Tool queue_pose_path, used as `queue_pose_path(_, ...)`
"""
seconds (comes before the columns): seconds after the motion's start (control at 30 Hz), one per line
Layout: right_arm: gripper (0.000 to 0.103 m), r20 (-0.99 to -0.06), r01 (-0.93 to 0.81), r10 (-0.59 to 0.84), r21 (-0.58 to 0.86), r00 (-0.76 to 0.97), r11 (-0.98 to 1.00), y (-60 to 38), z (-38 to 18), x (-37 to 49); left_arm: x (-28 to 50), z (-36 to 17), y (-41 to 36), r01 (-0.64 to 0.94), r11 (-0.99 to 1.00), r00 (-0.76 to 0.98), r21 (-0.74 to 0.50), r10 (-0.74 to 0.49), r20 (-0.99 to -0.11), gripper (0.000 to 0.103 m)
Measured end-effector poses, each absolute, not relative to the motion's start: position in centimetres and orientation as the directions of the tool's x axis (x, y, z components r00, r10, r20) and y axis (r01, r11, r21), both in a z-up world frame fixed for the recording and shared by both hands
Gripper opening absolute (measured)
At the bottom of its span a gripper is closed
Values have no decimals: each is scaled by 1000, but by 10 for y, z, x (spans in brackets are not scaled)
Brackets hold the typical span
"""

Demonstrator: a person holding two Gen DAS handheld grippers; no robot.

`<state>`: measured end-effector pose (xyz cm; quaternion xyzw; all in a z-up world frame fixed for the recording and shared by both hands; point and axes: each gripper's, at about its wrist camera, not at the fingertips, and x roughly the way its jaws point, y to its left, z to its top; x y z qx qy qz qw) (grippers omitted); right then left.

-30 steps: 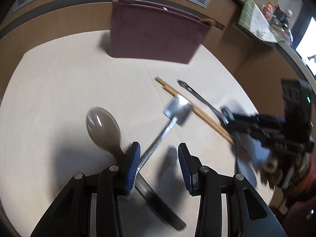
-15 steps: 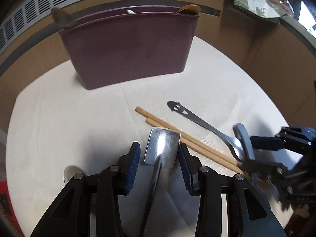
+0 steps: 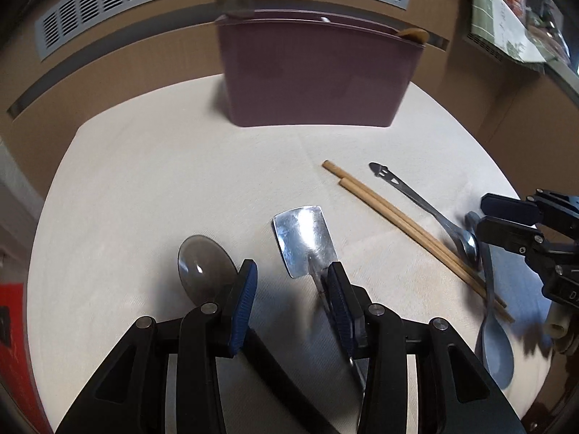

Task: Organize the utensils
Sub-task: 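Hold the spatula in the left tool while the right tool grasps one wooden chopstick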

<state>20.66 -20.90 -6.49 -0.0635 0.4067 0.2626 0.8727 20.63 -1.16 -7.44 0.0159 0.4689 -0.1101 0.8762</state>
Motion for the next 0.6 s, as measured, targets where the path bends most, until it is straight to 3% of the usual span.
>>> queue_pose_path(0.07,8,-746,-555,434,104,505,825,-196,-65,213,202,-74,-8,195,977,531,-91,-183,-827,42)
queue_pose_path(0.47,6,-814,-548,337,28,474,836,-168,-85,240,198,-75,0,147,975,525,-170,-222,-821,42)
queue_pose_path(0.6,8,-819,-563,376,80,433,822,-167,-88,238,197,-74,-2,151,973,526,-175,-229,-819,42)
